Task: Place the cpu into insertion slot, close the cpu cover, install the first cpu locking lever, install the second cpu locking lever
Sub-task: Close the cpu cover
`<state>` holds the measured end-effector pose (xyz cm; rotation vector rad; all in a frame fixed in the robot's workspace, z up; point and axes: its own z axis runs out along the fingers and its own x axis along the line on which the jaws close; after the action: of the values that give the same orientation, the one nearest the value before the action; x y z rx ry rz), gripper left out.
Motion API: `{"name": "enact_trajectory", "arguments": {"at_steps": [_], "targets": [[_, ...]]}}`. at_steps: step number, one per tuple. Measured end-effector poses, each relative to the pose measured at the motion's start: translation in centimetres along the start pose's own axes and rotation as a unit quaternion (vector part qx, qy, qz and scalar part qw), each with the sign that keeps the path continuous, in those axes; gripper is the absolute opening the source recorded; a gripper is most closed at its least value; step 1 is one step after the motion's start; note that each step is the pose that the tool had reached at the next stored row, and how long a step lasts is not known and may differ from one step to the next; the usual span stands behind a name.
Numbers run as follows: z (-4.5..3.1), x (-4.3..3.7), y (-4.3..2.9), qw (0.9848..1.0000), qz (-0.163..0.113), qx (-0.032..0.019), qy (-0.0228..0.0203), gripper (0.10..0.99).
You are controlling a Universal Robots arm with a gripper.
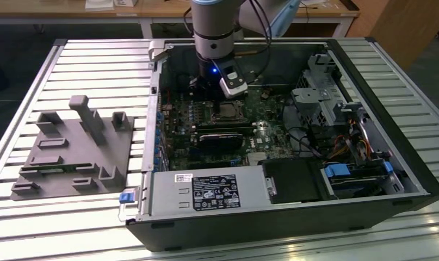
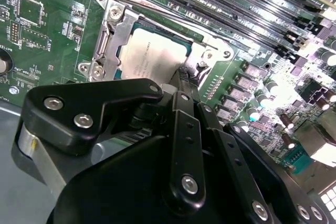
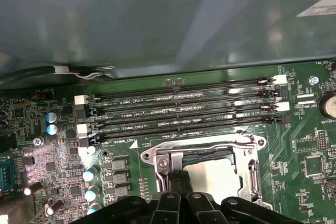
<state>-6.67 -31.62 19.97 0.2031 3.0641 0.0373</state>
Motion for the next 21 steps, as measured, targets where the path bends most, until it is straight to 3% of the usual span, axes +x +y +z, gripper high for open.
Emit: {"name": "enact_trajectory", "arguments": {"at_steps": [6,21], "targets": [[-0.36,-0.03,0.01,1.0,-0.004,-0.0019,0.0003,0.106],[-0.01,0.37,-0.13,0.9996,-0.027,-0.0047,0.0013,0.106]]}}
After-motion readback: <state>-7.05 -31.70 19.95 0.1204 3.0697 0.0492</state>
